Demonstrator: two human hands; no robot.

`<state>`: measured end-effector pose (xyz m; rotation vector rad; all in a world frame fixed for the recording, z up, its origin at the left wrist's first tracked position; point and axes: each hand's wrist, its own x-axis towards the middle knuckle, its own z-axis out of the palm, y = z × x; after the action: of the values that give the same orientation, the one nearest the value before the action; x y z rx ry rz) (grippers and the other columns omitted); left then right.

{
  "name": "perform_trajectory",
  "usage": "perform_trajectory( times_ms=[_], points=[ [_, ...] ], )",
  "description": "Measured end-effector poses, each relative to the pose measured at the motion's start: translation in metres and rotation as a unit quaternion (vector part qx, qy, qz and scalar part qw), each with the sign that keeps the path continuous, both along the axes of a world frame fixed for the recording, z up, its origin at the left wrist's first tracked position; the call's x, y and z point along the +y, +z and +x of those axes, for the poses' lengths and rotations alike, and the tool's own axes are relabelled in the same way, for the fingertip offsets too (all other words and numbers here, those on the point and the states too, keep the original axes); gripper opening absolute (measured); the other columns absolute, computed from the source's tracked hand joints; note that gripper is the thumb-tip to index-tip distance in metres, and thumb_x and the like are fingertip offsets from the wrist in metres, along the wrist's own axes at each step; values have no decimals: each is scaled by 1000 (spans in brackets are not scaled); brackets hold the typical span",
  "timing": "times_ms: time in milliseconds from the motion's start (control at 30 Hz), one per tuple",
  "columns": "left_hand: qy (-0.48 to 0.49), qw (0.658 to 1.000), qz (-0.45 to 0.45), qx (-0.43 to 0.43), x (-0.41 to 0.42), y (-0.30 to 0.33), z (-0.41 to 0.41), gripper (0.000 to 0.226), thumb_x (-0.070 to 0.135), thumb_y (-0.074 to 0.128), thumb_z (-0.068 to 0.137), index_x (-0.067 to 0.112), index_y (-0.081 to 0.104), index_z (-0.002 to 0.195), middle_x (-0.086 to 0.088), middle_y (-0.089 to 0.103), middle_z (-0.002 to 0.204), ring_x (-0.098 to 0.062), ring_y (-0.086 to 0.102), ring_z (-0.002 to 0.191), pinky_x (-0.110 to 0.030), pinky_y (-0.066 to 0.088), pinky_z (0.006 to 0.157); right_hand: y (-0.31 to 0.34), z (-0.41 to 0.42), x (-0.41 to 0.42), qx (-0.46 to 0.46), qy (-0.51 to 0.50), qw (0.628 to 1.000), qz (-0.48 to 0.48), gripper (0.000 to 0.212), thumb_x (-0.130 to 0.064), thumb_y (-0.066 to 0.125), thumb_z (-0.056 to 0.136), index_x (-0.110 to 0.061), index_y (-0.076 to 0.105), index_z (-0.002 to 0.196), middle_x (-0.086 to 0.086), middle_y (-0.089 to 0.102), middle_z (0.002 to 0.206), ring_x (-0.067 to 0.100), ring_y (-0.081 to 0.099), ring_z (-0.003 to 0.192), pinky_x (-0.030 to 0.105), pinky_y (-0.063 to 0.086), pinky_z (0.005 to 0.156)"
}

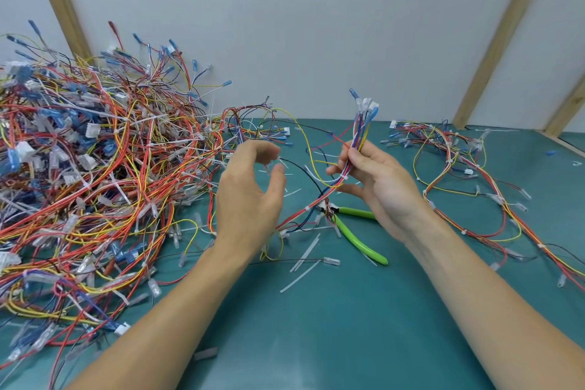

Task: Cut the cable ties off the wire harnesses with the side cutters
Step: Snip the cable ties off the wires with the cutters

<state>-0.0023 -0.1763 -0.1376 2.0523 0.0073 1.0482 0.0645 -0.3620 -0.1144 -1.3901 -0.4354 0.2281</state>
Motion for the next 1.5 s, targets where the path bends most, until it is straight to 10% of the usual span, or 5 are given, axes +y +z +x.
perform_trajectory(
  times_ms=[400,867,1133,1500],
  points=[
    [4,993,-103,51,10,-5,10,30,-1,56,88,17,55,112,3,63,102,-13,61,96,-45,51,85,6,6,-9,161,45,963,213,32,-16,29,100,-18,38,70,-2,35,63,19,53,59,36,57,78],
    [-28,986,-39,158,13,-9,8,65,2,57,88,24,42,148,8,52,145,-10,45,136,-31,31,117,9,9,-20,231,76,930,276,19,-19,41,75,-22,33,58,-8,18,59,10,10,49,20,28,37],
    [-259,946,-100,169,2,-5,5,24,22,53,104,20,75,93,0,71,74,-14,66,80,-24,50,83,6,18,-23,246,2,917,315,15,-14,42,73,-19,34,60,-6,19,57,9,22,43,18,27,37],
    [-439,826,-251,249,12,4,2,30,35,54,98,20,73,117,6,24,46,-12,35,38,-19,35,48,-8,32,-24,285,-133,909,274,28,-10,33,93,-17,37,66,-4,25,58,12,26,39,18,36,39]
  ],
)
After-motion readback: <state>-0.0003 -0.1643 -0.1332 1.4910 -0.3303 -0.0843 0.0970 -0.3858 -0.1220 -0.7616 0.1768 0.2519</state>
